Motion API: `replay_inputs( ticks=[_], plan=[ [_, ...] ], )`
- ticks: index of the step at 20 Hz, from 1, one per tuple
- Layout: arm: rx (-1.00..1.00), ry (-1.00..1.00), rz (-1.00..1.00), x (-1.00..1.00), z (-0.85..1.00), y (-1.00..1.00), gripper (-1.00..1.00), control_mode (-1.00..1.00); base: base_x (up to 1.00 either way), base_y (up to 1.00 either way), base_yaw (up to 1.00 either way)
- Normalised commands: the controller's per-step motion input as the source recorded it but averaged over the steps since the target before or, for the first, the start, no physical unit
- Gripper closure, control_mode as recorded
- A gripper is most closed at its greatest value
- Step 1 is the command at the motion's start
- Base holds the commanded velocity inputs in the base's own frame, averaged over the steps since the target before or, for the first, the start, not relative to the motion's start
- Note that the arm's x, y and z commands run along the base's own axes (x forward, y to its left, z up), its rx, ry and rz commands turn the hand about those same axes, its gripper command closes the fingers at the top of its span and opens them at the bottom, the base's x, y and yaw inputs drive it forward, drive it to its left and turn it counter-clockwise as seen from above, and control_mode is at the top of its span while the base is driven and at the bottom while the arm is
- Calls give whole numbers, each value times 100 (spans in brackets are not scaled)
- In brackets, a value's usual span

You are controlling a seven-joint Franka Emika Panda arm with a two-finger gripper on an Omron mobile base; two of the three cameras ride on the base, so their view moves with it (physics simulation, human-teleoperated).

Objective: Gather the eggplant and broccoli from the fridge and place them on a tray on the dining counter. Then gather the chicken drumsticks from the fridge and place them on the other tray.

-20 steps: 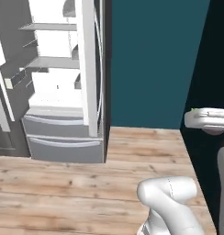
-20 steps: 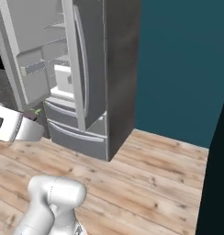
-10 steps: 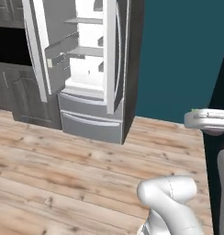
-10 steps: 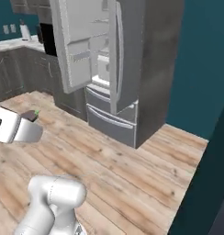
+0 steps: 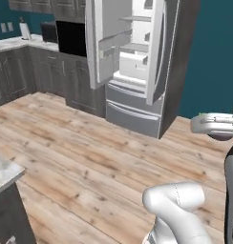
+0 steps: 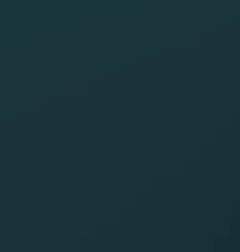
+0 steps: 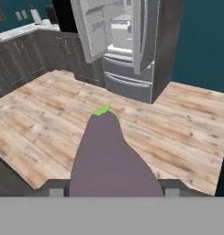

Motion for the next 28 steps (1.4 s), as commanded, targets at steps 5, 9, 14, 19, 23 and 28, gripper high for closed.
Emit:
replay_inputs(
  ticks=[5, 9, 14, 19, 23, 28],
  plan=[
    [0, 0, 0, 0, 0, 0, 100, 100, -68, 12, 43],
    [0, 0, 0, 0, 0, 0, 100, 100, -26, 51, 44],
    [0, 0, 0, 0, 0, 0, 100, 100, -4, 79, 39],
    [0, 0, 0, 0, 0, 0, 100, 100, 0, 89, 36],
    [0, 0, 0, 0, 0, 0, 100, 100, 17, 74, 38],
    [0, 0, 0, 0, 0, 0, 100, 100, 51, 26, 39]
  ],
)
